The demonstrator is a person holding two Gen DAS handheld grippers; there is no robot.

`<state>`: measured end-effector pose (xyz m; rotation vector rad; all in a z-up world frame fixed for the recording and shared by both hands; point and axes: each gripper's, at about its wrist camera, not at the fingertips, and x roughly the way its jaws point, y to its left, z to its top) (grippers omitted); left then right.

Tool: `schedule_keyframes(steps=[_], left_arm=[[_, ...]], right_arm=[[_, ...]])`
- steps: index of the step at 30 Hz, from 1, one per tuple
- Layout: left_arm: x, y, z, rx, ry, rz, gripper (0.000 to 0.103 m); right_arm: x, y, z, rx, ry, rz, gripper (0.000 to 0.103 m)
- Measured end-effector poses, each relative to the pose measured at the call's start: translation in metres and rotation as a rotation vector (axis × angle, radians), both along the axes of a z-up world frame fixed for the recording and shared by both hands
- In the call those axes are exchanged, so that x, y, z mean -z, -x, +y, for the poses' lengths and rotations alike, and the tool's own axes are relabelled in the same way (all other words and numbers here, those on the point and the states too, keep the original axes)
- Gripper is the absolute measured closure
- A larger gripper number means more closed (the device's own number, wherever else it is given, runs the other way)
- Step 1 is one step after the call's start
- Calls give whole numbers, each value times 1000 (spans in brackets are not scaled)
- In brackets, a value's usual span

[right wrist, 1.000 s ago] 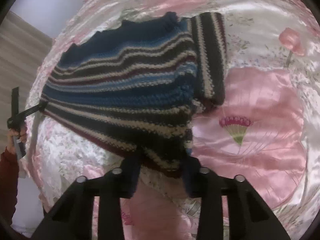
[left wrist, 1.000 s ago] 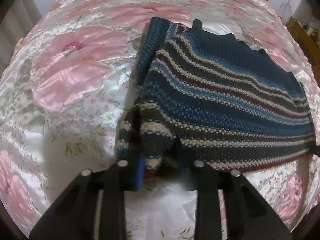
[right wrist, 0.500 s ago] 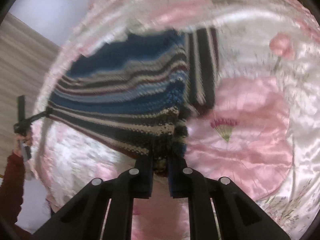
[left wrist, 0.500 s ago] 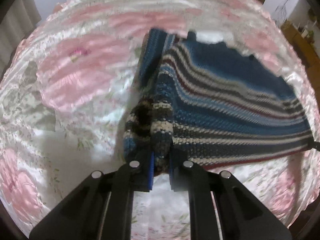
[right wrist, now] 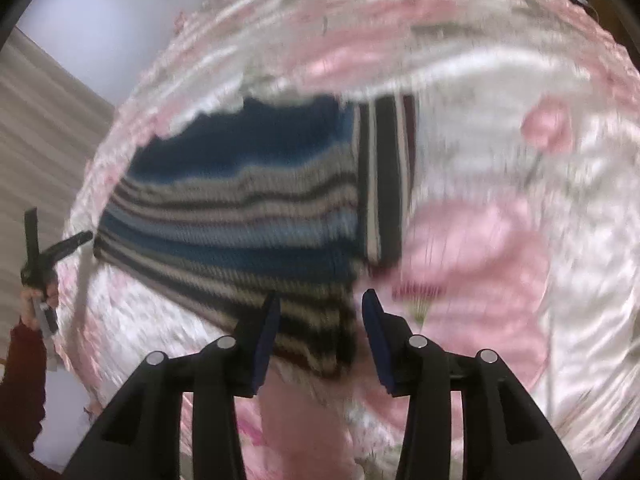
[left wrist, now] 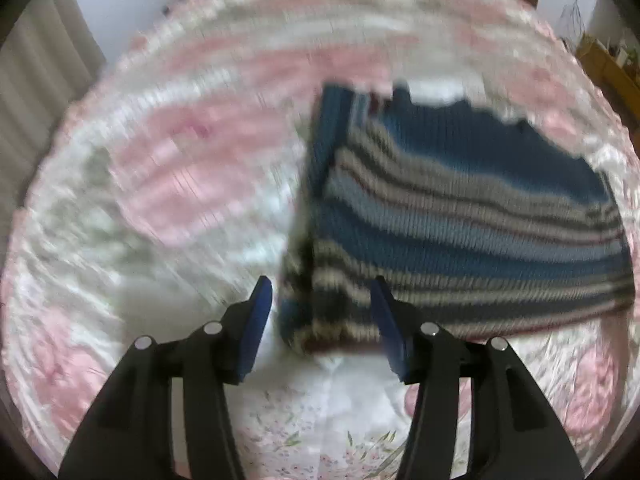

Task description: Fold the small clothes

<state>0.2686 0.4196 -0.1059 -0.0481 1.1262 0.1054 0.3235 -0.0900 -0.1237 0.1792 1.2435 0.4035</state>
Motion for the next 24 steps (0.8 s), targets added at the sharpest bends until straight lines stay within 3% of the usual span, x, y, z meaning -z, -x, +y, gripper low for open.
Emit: schedule_keyframes(steps=[4,12,14,15,21,24], left_arm=[[-5,-31,-40,69,79,-6,49],[39,-79,-87,74,74,31,49],[49,-87,-93,77,62,43,49],[53,-89,-94,81,54,50,49],[71,-94,-84,58,95,88,47],[75,-92,-83,63,93,69,47]], right_arm=[[-2,-40,20,-11,16,1,58],[37,-100,45,6,81,64,58],[44,-107,51,-4,96,69,73],[45,-109,52,-3,100,75,90],[37,-108,32,62,91,28,93],[59,-104,17,106,103,75,94]])
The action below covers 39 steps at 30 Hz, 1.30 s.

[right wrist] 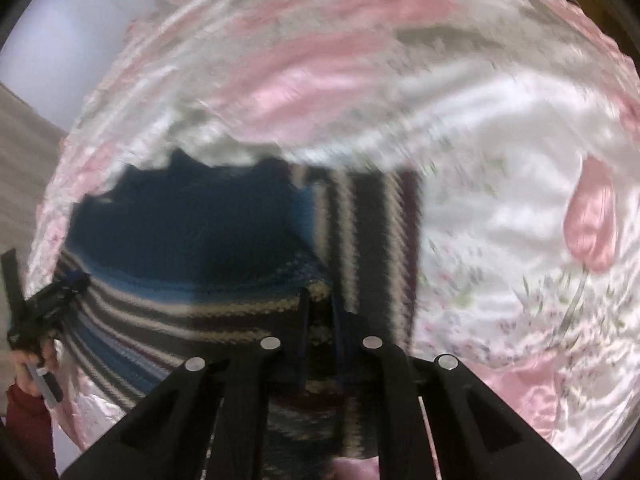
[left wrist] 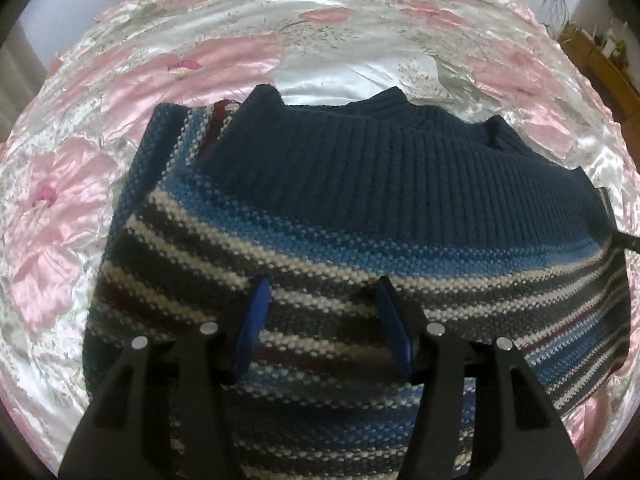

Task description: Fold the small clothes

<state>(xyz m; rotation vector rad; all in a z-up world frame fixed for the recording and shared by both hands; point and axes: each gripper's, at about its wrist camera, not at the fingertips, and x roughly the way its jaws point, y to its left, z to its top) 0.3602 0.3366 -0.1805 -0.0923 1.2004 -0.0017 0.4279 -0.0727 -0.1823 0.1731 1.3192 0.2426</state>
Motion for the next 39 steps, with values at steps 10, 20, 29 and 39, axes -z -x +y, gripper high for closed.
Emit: schedule_keyframes(steps=[10,20,29,39], left_arm=[[-6,-1,-7,-15,-47,5,49],[-36,15,-46,38,-2,-33,33],[-15,12,-53,45,-9,3,33],[-5,11,-49,61,-10,5,31]], right_arm=[[-14,13,2,8,-7,-14,79],[-46,70,-26,33,7,8,34],[-15,67,-26,37,-23,76,31],[6,59,-30,61,-66,101,39]])
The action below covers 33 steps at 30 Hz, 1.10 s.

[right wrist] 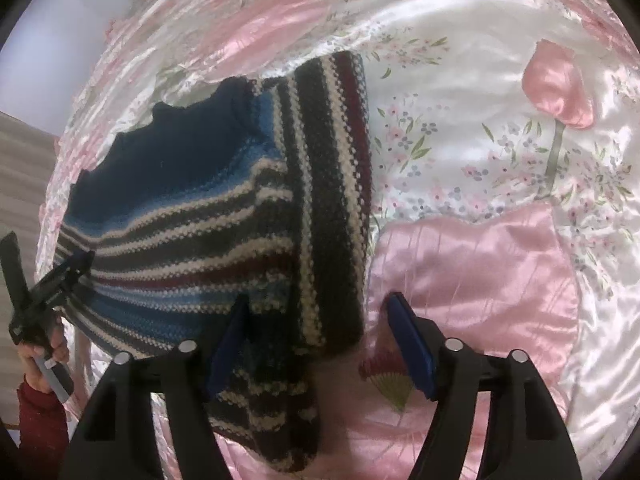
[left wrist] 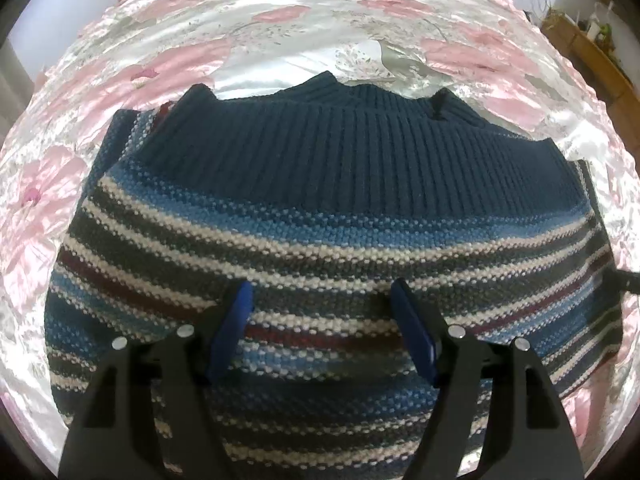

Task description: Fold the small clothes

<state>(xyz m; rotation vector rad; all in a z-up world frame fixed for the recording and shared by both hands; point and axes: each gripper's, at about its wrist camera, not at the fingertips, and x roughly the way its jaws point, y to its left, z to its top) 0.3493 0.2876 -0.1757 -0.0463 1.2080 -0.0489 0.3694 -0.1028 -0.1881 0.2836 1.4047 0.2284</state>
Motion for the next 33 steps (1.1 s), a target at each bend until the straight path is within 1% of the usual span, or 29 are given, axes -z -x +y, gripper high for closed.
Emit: schedule_keyframes(steps=[1,2,3,4,6,8,11,13,15,16,17,18,20,22,26,33], left_arm=[[1,0,-1,2,-3,1,31],[2,-1,-1,4,-4,2,30],[3,-1,-1,3,-2,3,30],[4,-2,0,-1,6,6,30],[5,-3,2,-3,16,12,30],[5,-3,1,0,17,13,30],[5,-2,1,8,15,9,30],[5,0,1,7,17,5,30],[6,0,0,11,10,3,29],[6,0,-1,15,4,3,29],[7,0,-2,19,-3,4,29],[7,0,-3,22,-7,5,29],[9,0,-3,29,-6,8,29],[9,0,-1,28,4,13,29],[9,-1,0,29,9,18,28],[13,-1,-3,24,-2,6,27]], right_arm=[[1,-1,0,-1,-17,2,47],[2,-3,0,-2,-34,7,53],[3,-4,1,-1,-42,13,55],[3,-4,3,-7,-37,8,62],[-2,-3,8,-27,-28,-10,67],[-13,1,13,-49,-17,-52,71],[-37,11,13,-53,-58,-134,72],[-46,16,13,-53,-64,-166,73],[-40,16,14,-58,-29,-152,73],[-29,15,14,-54,0,-117,73],[-19,13,11,-43,5,-85,73],[-5,11,6,-20,-10,-51,73],[5,10,-1,5,-44,-38,72],[8,10,-5,22,-65,-41,72],[8,14,0,11,-33,-55,71],[11,15,-2,39,-31,-44,71]])
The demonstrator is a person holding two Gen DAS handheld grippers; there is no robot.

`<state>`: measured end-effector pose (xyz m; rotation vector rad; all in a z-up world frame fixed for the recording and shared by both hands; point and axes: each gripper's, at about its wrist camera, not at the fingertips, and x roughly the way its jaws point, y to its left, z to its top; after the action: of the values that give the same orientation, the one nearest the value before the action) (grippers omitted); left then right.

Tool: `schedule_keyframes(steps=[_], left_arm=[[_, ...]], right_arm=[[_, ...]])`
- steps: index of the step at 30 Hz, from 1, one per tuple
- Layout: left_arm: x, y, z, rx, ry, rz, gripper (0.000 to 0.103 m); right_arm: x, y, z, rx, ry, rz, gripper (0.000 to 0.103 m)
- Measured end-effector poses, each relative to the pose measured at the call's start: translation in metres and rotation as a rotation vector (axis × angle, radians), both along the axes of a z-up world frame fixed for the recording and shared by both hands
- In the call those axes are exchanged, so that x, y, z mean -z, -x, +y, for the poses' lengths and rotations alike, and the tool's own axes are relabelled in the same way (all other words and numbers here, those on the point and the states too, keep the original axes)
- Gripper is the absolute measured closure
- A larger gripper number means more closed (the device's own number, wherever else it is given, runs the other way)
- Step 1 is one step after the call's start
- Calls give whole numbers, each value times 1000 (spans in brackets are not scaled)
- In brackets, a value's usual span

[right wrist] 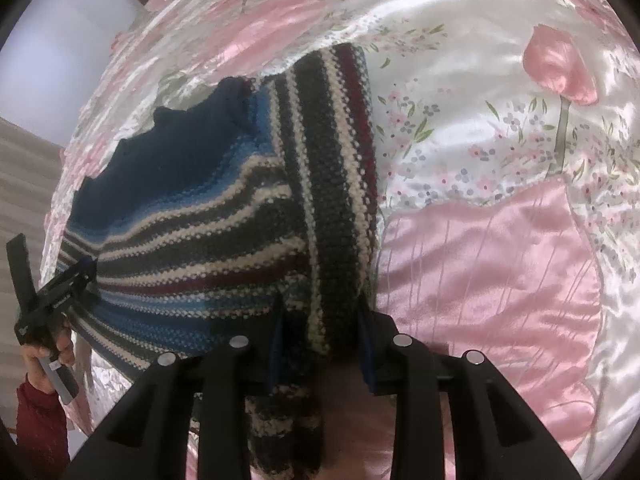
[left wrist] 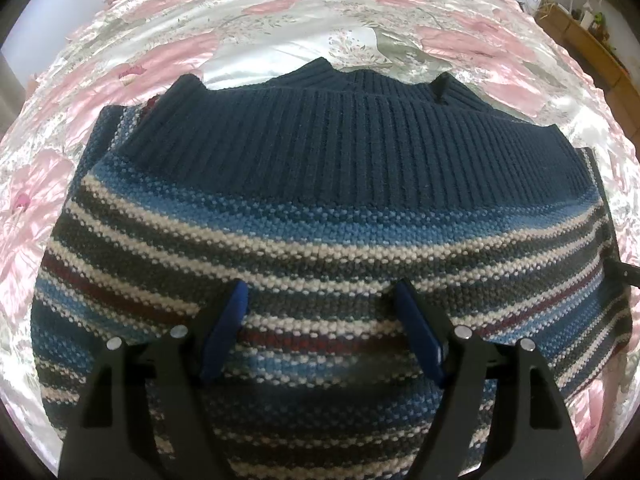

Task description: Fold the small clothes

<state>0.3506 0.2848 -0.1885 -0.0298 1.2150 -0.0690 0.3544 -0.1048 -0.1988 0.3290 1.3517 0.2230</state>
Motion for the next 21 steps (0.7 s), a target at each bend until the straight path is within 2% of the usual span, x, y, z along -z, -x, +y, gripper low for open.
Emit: schedule_keyframes(steps=[6,9,11,17,21], left_arm=[[-7,-4,0,-11,4,36,25],[-30,4,12,-30,53,11,26],[-44,12,24,-34,60,-25,26],[-54,22,62,-62,52,-33,26],[-53,25,87,-107,88,-21,26]], right_arm=[[-8,-10,4,47,8,69,71],[-34,-13,19,30,10,34,71],[-52,-13,33,3,2,5,71],[-100,-20,115,-130,10,-72,72],[-110,-20,176,-237,23,-82,72]])
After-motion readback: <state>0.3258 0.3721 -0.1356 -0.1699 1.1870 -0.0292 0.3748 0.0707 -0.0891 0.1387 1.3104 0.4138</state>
